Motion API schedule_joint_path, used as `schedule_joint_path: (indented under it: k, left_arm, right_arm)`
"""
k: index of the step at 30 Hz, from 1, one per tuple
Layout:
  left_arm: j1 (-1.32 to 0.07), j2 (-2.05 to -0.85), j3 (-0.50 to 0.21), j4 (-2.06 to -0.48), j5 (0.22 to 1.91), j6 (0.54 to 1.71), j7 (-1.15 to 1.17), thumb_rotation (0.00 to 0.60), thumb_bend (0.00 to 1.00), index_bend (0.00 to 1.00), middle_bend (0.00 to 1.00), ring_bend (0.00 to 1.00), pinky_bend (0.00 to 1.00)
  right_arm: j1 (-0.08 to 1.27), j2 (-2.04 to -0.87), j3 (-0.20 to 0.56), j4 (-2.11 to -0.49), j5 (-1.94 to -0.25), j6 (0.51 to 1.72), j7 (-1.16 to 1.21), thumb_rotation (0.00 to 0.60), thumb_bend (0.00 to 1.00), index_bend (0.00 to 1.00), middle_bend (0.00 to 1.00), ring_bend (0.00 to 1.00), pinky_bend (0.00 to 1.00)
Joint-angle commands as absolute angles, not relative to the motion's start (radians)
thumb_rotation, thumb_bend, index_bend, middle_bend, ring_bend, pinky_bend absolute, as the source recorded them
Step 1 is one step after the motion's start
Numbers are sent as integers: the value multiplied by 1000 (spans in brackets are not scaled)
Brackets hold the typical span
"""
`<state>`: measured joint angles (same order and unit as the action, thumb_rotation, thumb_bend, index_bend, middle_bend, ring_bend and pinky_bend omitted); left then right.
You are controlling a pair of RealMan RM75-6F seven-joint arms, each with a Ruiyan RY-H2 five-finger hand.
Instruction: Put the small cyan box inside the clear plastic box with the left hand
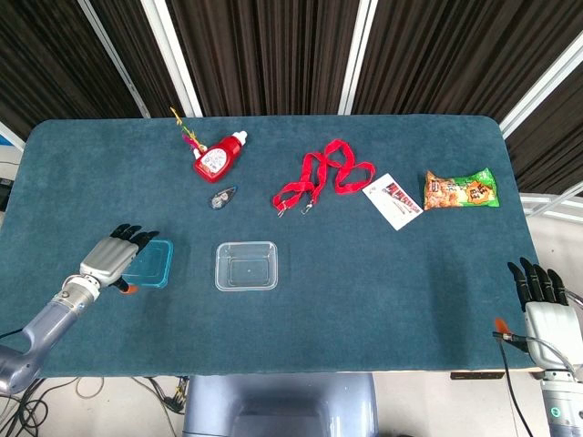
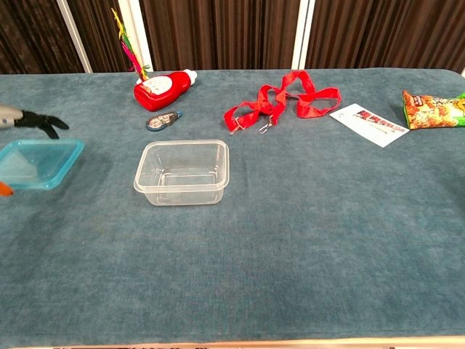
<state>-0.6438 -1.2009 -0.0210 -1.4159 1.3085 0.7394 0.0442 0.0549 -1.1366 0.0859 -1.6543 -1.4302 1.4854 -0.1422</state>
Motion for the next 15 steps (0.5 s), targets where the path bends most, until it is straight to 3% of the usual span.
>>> schedule_joint_path:
  k: [1, 8, 15]
  left_arm:
    - [-675, -1084, -67, -1587, 1220, 733, 125, 600, 295, 0, 273, 0, 0]
    - [-779, -962, -128, -1838, 999, 698, 275, 600, 295, 0, 277, 0, 0]
    - [-931, -972, -100, -1977, 671, 781, 497, 600, 293, 0, 287, 0, 0]
  right_arm:
    - [55, -1137, 86, -1654, -1430, 1485, -142, 600, 308, 40, 44, 37, 0]
    - [55, -1137, 87, -1655, -1428, 1486, -140, 600, 308, 39, 45, 37, 0]
    - [55, -1137, 87, -1654, -1429, 1485, -140, 600, 307, 39, 44, 37, 0]
